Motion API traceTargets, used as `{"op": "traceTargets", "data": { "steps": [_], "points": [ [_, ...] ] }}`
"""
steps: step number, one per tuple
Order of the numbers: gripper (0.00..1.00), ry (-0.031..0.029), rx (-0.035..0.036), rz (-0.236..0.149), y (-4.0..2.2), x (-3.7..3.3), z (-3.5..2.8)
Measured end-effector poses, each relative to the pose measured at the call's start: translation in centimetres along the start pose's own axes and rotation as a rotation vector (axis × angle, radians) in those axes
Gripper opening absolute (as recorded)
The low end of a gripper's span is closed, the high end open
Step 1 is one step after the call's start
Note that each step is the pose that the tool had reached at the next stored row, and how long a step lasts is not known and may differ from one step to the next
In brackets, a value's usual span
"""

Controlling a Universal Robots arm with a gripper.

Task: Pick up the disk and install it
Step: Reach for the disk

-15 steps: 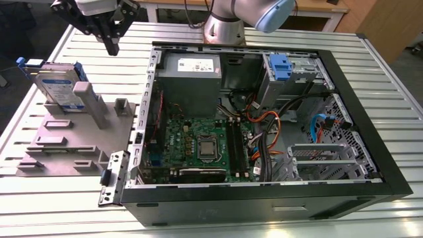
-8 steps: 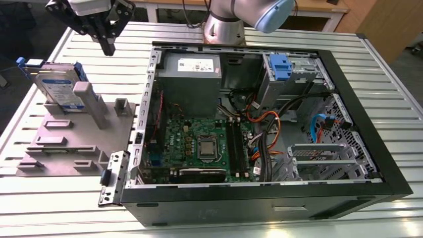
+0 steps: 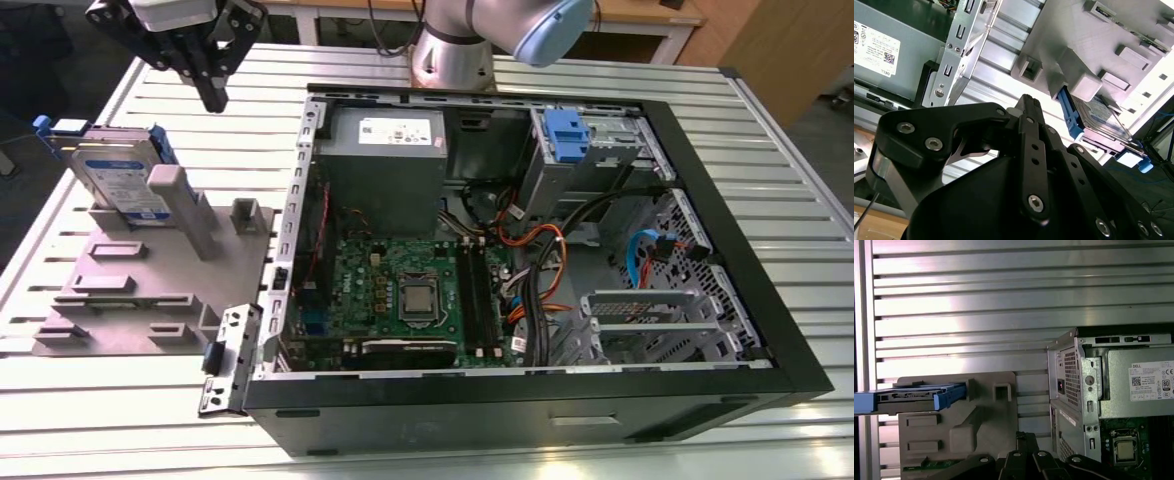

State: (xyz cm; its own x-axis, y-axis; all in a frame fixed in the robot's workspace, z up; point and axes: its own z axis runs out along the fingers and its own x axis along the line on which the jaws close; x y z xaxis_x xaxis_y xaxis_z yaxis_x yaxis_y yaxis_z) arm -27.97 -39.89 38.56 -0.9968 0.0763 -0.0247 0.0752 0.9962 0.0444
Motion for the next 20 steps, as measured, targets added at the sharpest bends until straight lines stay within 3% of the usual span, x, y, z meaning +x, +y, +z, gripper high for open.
{"op": "traceTargets", "data": {
  "steps": [6, 20],
  "points": [
    [0.11, -0.0003, 0.0, 0.0, -0.03, 0.33, 0.09],
    [0.11, -0.0037, -0.0002, 0.002, -0.28, 3.36, 0.37]
  ]
}}
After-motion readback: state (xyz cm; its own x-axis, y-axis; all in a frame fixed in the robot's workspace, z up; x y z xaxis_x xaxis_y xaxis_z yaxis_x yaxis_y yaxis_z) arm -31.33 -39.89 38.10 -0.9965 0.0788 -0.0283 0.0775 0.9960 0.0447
